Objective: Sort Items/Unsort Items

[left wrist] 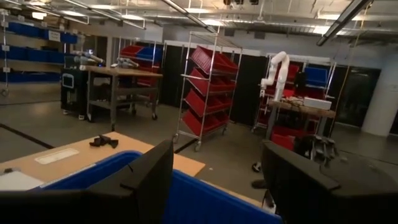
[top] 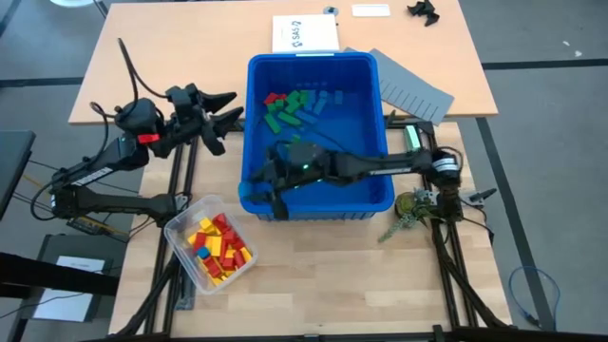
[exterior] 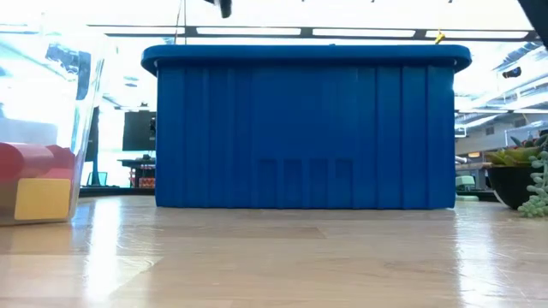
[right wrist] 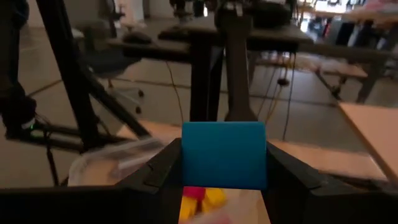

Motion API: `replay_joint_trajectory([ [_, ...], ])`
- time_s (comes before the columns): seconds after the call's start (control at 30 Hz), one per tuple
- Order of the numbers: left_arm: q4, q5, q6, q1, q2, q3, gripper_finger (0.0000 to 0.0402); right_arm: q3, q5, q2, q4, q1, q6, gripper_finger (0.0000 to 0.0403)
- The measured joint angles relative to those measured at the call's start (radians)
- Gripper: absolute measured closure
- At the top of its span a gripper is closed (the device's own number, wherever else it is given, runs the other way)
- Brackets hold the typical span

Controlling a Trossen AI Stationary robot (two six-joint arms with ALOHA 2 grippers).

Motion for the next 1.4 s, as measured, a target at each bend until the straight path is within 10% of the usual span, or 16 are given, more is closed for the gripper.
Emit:
replay_joint_trajectory([
  [0.3, -0.01, 0.001, 0.0, 0.0, 0.0, -0.001, 0.0154, 0.311, -0.09, 0.265, -0.039, 0.036, 0.033, 0.0235],
  [0.53, -0.079, 0.001, 0.004, 0.0, 0.0, -0.001, 0.0154, 0.459, -0.104, 0.393, -0.157, 0.079, -0.008, 0.0155],
  [1.4, -0.11, -0.018, 0.074, 0.0, -0.001, -0.001, 0.0154, 0.462, 0.213, 0.039, -0.941, -0.3, -0.4, 0.0096],
])
